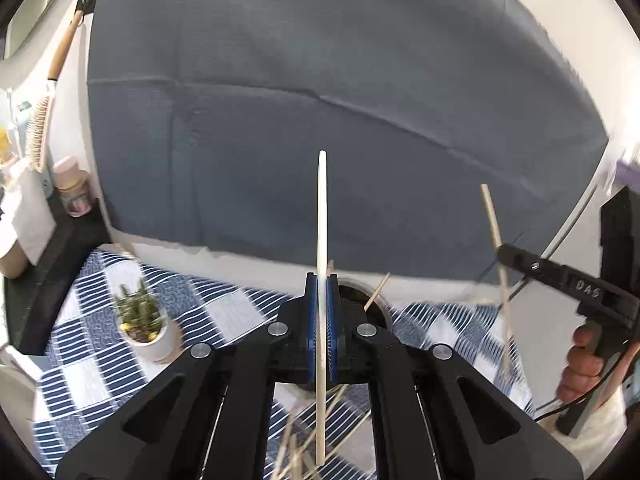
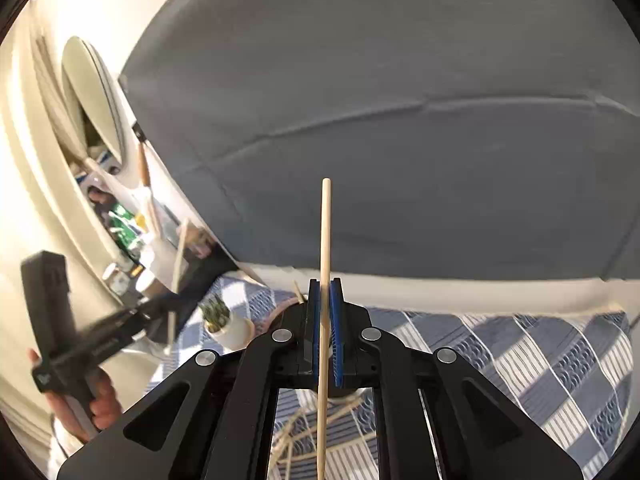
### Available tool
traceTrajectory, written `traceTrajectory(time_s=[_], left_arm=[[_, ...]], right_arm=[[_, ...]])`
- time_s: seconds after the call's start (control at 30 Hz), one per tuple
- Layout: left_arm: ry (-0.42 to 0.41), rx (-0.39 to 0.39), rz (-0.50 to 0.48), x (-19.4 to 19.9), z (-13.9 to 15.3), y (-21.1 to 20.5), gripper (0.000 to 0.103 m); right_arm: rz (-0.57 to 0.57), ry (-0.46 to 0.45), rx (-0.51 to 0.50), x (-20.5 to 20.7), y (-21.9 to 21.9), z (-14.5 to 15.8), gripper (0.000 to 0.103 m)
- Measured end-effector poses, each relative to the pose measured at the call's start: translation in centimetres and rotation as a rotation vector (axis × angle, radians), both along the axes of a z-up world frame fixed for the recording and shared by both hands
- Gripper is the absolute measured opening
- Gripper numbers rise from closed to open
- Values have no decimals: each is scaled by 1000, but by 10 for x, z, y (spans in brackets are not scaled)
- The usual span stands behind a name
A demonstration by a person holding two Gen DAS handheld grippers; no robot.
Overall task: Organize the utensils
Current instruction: 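Raise both held skewers and bring them above the black cup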
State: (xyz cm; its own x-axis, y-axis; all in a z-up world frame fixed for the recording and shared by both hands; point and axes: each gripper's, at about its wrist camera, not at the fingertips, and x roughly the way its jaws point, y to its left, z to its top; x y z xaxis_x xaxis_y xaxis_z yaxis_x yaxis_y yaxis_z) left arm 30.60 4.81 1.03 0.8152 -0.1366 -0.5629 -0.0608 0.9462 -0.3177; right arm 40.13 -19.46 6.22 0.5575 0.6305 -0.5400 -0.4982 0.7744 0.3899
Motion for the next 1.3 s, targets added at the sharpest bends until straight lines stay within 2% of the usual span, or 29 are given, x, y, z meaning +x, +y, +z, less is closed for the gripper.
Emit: traceTrajectory(time_s=[0.17,0.37,0.57,0.77,0.87,1.1,1.3], left_arm=[[-111,-117,-20,16,0,0,5],[-235,-168,-62,35,-11,-3,5],[-349,-147,-86,47,-26,-3,5],[-366,-177,-102,68,-57,-1,5],[-355,-157,-114,72,-73,-5,5],[-337,-115,-156,68,-96,-21,5],[-278,-125,-155,54,-109,-19,5]], right_arm=[[5,-28,189,19,-5,5,5],[35,-43,345,47,3,-13,5],[86,-90,452,67,22,-38,5],[108,-176,427,67,40,-63,5],[118,-197,380,65,48,-80,5],[131,-197,287,55,62,-105,5],[143,-184,222,37,67,-114,7]])
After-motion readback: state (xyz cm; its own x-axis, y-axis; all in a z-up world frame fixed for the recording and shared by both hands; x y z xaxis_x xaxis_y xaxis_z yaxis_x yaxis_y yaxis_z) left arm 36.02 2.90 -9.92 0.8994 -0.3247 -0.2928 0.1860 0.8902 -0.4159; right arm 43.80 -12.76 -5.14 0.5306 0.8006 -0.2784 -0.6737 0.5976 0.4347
